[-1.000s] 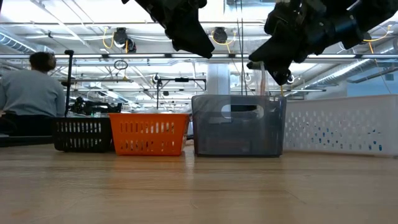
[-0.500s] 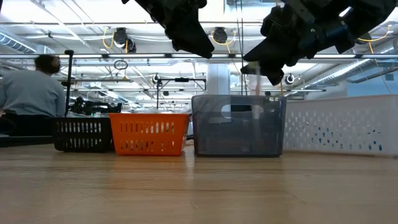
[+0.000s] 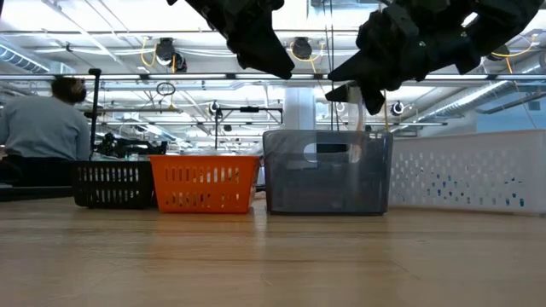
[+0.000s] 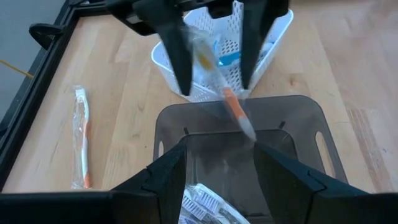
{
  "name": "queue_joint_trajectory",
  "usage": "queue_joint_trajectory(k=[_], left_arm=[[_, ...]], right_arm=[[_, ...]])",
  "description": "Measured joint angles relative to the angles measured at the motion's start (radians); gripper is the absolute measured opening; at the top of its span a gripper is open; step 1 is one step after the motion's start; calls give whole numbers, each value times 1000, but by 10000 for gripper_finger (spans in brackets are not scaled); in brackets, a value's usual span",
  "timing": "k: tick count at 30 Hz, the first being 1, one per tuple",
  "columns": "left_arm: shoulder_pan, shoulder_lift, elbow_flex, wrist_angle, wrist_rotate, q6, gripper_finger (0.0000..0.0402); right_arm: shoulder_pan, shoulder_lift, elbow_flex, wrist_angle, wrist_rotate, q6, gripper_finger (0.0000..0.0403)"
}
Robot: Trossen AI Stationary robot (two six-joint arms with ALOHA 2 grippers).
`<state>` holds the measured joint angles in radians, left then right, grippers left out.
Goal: Pick & Place Toothbrushes
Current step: Put the orange toothbrush into the black transparent bin
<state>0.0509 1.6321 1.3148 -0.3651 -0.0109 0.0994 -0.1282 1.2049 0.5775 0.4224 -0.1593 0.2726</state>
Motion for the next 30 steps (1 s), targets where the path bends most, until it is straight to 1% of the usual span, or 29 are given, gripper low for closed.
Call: queue_joint_trajectory(k=[5, 9, 14, 16, 18, 21, 24, 27, 30], left_arm=[[0, 0, 0, 1, 0, 0, 189], [0, 0, 0, 2, 0, 1, 189], [6, 0, 0, 3, -3, -1, 189], [6, 0, 0, 4, -33, 1, 189], [7, 0, 0, 5, -97, 1, 189], [17, 0, 0, 38, -195, 2, 189], [38, 0, 0, 72, -216, 2, 189], [67, 0, 0, 75, -216, -5, 189], [94, 0, 0, 71, -217, -20, 189]], right_arm=[[-53, 0, 0, -5, 2, -9, 208], [-84, -1, 1, 52, 0, -33, 208], [-102, 0, 0, 29, 0, -32, 206], [-101, 0, 0, 31, -4, -30, 206], [-101, 0, 0, 30, -29, -31, 206], [-101, 0, 0, 32, -29, -31, 204], [-101, 0, 0, 33, -29, -31, 202], [-101, 0, 0, 33, -29, -32, 203], [-125, 0, 0, 20, -34, -42, 200]])
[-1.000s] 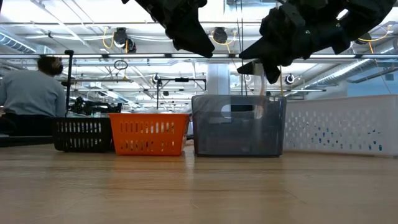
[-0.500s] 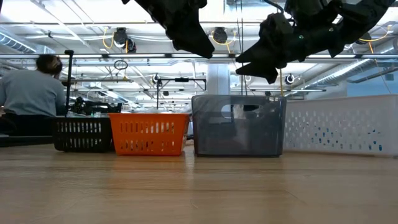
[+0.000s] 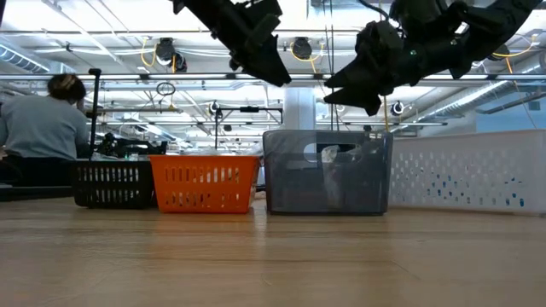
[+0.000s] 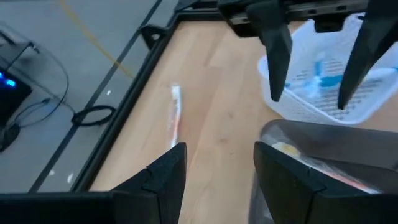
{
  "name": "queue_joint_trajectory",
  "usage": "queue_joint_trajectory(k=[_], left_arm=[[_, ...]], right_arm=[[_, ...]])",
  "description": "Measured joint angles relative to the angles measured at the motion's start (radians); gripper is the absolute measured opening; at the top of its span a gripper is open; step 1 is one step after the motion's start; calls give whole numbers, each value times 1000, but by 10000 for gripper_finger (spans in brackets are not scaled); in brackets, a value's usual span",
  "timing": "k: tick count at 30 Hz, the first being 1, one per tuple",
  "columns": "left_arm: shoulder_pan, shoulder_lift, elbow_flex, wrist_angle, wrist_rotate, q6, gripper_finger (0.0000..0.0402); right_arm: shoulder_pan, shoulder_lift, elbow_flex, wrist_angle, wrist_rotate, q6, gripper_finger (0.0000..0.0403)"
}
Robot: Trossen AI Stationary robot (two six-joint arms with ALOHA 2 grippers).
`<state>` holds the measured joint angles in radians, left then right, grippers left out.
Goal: Pick & Place Toothbrushes
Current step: Put the orange toothbrush into the black transparent bin
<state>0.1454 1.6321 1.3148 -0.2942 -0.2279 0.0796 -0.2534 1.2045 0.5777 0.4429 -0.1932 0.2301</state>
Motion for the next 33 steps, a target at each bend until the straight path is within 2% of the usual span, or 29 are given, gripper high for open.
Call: queue_joint_trajectory(k=[5, 12, 20, 24, 28, 33], left_arm=[[21, 0, 0, 0, 0, -31, 189], [23, 0, 0, 6, 26, -35, 189], [23, 0, 0, 12, 54, -45, 188], [23, 0, 0, 21, 54, -45, 188], [23, 0, 0, 23, 54, -44, 189], [23, 0, 0, 24, 54, -34, 189]], right_arm=[[-79, 0, 0, -72, 5, -40, 187], [-245, 0, 0, -173, 5, -122, 170], [-415, 9, 0, -265, -14, -172, 169], [-478, 63, 0, -268, -28, -197, 167], [-525, 146, 1, -235, -89, -212, 167], [-553, 241, 74, -265, -126, -270, 167]])
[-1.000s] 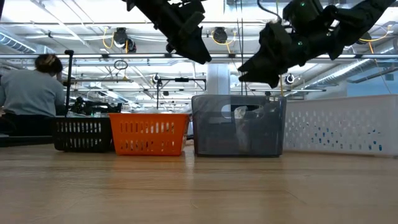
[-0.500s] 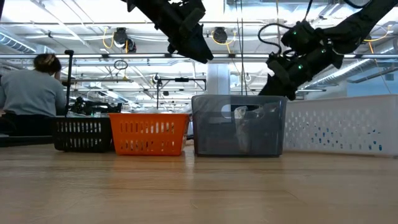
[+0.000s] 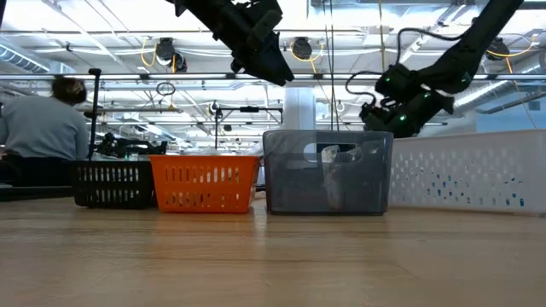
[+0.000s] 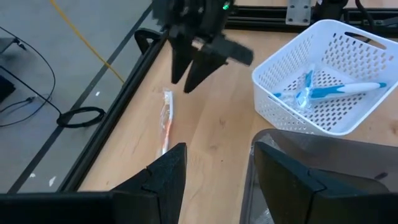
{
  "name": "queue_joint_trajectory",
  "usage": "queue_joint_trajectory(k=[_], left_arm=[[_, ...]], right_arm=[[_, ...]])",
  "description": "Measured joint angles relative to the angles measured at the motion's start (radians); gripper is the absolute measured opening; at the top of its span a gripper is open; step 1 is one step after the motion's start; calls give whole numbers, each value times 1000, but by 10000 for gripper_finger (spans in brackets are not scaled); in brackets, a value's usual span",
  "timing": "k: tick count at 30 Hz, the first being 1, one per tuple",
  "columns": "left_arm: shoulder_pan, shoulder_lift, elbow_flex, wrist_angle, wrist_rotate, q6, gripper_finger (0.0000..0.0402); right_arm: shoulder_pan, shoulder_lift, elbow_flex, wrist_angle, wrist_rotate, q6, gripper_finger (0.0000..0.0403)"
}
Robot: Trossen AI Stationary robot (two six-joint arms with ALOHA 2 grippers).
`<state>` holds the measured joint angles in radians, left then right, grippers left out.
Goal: Pick & Place Toothbrushes
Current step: Put the orange toothbrush into the black transparent bin
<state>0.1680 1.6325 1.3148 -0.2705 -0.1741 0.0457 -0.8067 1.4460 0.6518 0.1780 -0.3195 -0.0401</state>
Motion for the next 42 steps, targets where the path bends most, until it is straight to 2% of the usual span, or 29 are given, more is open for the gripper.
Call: queue_joint_trajectory(k=[8, 20, 24, 27, 32, 42], left_arm=[[0, 0, 0, -2, 0, 1, 189], [0, 0, 0, -17, 0, 2, 188], [0, 0, 0, -17, 0, 3, 189], [0, 0, 0, -17, 0, 3, 189], [0, 0, 0, -17, 0, 13, 188], [0, 21, 0, -21, 0, 20, 189]], right_arm=[[1, 155, 151, -151, 2, -135, 167], [3, 322, 266, -202, 7, -224, 166], [15, 361, 292, -232, 83, -250, 162], [26, 368, 294, -237, 115, -256, 131], [43, 349, 292, -254, 142, -254, 21], [57, 314, 290, -273, 164, -234, 1]])
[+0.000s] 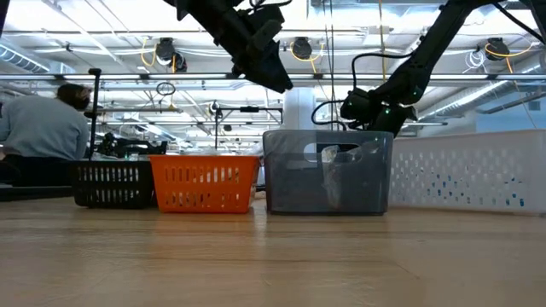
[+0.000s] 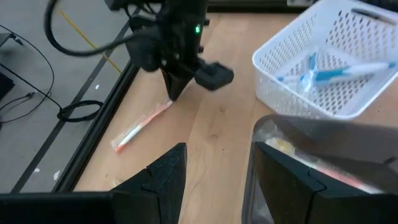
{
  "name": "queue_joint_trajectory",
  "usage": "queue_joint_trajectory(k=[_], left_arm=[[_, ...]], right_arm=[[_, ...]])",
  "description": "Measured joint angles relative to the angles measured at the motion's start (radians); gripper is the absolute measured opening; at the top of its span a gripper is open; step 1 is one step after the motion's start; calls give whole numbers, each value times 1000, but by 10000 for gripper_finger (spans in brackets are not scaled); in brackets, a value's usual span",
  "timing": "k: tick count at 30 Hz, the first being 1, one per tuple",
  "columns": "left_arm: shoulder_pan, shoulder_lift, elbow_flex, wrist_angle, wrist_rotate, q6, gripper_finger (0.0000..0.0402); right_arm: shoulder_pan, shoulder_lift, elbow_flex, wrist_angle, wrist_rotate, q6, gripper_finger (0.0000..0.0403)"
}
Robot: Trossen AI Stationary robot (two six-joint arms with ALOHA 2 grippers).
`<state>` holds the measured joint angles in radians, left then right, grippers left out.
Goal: Pick & Place Toothbrushes
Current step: Put the orange toothbrush into the black transparent bin
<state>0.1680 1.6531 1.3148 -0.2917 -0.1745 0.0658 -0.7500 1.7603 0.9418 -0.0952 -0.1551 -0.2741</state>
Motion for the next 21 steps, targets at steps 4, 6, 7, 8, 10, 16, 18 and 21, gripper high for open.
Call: queue_joint_trajectory(k=[4, 6, 7, 8, 10, 16, 18, 21], left_arm=[[1, 15, 0, 2, 0, 11, 189], [1, 15, 0, 5, 0, 10, 188], [1, 14, 0, 10, 0, 12, 189], [1, 14, 0, 10, 0, 14, 188], [1, 14, 0, 9, 0, 15, 188], [-4, 14, 0, 11, -2, 44, 188], [-10, 14, 0, 13, -10, 60, 188], [-21, 14, 0, 14, -10, 99, 188]], right_arm=[[13, -43, -1, -13, -2, 19, 1], [21, -75, -1, -14, -3, 27, 1], [26, -96, -1, -27, -3, 27, 1], [31, -120, -2, -44, -3, 27, 1], [42, -164, -1, -49, -3, 30, 1], [93, -308, -1, -93, -38, 88, 1], [118, -347, -1, -93, -60, 111, 1], [165, -397, -1, -103, -60, 151, 1]])
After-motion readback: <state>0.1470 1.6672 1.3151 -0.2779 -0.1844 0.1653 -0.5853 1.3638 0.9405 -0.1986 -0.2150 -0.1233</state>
